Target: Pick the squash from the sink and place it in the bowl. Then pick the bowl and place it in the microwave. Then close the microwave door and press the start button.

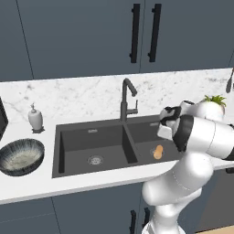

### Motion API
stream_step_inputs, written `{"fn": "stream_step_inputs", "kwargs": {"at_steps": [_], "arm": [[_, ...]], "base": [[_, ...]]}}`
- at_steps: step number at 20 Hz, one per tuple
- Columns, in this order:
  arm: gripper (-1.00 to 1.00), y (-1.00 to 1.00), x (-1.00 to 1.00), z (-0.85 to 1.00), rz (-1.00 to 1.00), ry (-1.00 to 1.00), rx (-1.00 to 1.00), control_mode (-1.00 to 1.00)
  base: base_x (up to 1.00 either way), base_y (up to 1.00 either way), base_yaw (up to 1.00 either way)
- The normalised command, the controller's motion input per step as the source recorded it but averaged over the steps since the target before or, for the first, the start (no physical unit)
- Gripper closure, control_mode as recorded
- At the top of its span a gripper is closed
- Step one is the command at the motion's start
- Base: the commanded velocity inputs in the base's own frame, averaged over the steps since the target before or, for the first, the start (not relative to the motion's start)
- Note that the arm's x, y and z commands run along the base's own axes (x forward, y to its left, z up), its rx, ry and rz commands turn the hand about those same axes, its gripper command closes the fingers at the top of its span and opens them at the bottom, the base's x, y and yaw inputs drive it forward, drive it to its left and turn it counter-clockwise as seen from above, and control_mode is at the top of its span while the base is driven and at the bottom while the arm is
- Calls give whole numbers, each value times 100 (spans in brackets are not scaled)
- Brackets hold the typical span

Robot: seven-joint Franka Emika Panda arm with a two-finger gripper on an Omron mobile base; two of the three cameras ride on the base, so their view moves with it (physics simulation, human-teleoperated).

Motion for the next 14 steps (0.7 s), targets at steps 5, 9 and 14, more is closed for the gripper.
{"fn": "stream_step_inputs", "kwargs": {"at_steps": [5, 9, 14], "arm": [[-100, -1, 34, -45, 0, 0, 0, -100], [-100, 0, 45, -32, 0, 0, 0, -100], [-100, -1, 41, -35, 0, 0, 0, -100]], "base": [[0, 0, 0], [0, 0, 0], [0, 0, 0]]}}
